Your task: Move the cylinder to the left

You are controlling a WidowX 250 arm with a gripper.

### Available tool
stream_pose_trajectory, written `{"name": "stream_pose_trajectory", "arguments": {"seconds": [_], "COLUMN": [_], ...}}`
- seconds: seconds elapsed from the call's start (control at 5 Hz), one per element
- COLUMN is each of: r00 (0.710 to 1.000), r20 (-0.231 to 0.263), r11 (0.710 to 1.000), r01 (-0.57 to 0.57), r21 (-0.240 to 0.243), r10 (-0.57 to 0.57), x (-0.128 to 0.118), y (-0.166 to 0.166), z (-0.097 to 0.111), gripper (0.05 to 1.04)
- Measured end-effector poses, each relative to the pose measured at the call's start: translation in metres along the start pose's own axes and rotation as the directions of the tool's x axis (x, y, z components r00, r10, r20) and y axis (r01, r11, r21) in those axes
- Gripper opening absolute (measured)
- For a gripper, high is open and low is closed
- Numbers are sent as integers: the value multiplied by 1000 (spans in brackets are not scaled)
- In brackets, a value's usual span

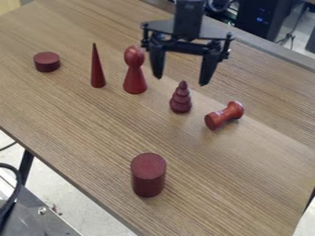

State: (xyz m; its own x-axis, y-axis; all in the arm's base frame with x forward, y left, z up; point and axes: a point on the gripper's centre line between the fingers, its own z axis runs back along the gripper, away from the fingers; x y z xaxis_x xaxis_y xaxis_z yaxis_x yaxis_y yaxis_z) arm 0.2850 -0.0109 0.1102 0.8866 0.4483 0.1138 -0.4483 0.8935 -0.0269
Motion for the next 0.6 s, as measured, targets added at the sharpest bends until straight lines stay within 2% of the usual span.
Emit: {"name": "stream_pose_trajectory", "arguments": {"seconds": [0.2,0.4,0.6], "r00": [999,996,996], "r20": [-14,-29,-33], "r11": [999,997,997], "r01": [-32,-80,-81], "r21": [16,10,1], "r10": [33,80,81], "x": [-13,-23,-36], "y": [14,40,64], "z": [10,20,27], "gripper": [997,997,997]}}
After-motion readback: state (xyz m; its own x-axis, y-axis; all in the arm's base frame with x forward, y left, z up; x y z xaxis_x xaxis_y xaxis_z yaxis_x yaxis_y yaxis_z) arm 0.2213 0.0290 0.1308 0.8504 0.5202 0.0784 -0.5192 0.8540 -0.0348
